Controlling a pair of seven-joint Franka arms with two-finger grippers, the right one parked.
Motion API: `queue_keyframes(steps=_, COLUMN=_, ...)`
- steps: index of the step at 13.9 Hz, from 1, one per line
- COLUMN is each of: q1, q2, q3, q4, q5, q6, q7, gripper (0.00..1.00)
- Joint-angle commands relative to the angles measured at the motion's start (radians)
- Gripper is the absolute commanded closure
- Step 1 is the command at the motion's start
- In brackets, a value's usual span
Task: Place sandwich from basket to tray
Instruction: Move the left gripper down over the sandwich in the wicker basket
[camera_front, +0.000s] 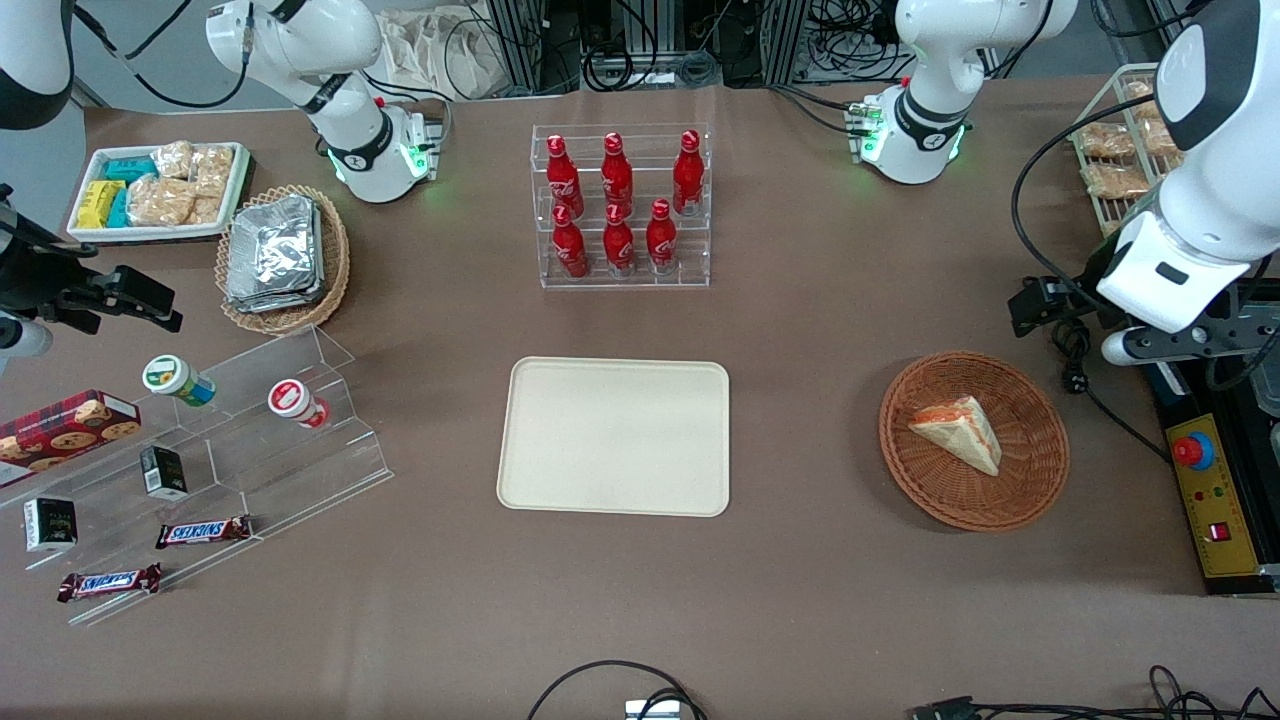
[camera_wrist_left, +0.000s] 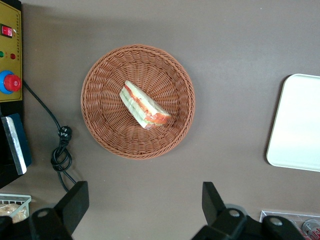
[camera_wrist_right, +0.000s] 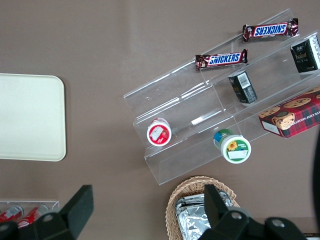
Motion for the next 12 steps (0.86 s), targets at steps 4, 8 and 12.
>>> queue_keyframes(steps=4, q1=0.021, q2=-0.013, q3=-0.015, q4=-0.010, q5=-0.010, q6=0.016, q7=0.019, gripper=0.00)
queue_keyframes(steps=8, q1=0.021, q2=0.011, q3=-0.009, q4=-0.058, q5=-0.001, q6=0.089, q7=-0.006, gripper=0.01)
queue_keyframes(steps=12, q1=0.035, q2=0.090, q3=-0.006, q4=-0.108, q5=0.010, q6=0.201, q7=-0.364, gripper=0.03)
